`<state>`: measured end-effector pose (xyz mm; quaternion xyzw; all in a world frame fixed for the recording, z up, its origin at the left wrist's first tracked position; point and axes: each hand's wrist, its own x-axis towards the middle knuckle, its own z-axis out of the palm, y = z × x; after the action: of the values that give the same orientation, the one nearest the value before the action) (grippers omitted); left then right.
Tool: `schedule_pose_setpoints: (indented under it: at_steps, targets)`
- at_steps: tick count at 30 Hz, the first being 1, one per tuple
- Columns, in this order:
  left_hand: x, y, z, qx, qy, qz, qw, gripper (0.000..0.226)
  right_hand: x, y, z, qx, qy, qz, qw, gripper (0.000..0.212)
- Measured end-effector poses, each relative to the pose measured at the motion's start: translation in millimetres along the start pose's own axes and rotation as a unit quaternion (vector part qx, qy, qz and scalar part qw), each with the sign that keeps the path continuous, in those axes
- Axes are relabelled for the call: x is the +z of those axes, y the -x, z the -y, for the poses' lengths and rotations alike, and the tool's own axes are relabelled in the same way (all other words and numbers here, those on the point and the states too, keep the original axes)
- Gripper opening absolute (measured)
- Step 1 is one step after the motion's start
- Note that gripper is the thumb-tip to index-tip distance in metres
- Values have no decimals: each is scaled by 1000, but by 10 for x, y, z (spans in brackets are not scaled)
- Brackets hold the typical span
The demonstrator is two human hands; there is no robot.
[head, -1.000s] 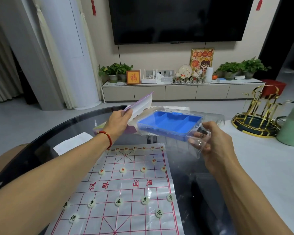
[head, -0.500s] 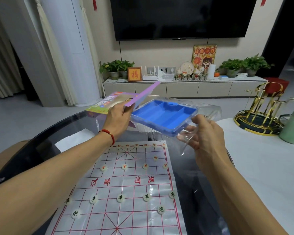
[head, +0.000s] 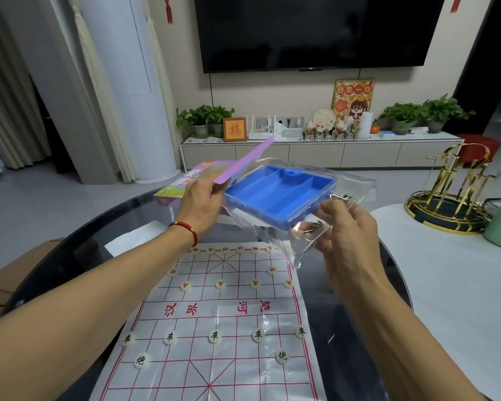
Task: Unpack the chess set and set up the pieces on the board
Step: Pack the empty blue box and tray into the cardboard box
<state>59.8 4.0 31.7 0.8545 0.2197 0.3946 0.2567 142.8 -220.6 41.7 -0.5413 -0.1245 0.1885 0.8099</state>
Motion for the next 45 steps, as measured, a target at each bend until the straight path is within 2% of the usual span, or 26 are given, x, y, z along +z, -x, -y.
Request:
schedule_pose_setpoints:
  at_steps: [3,7,11,16,20,25,32,36,40,45]
  targets:
    - [-36,-5,27,-33,16,-2,999,36,-19,8,14,-9,23,10,1000,25]
    - [-114,-10,-34,-12,6,19,1000,36,-54,6,45,-14,41,14,999,29]
    - [-125,-29,-48,-38,-8,28,999,32,-80,-18,102,-11,37,10,999,26]
    - [-109,24,-60,-24,-16,46,999,34,-75,-6,126,-9,32,-5,999,23]
    - [-87,54,-77,-17,-12,33,999,36,-92,-4,152,-10,33,-7,999,20]
    - [-107,0,-22,-12,-23,50,998,32,-161,-39,212,-9,40,-6,999,10]
    - [-119,-1,22,5,-39,45,998,26,-237,-71,278,-10,25,-17,999,23]
    - [-136,26,20,-13,-16,47,999,24,-249,-55,295,-5,0,-22,1000,12]
    - [-137,55,-5,-6,-9,33,999,28,-232,-57,270,10,-12,-36,999,11]
    - [-122,68,-56,18,-9,54,998,34,-206,-69,207,21,-1,-75,997,11]
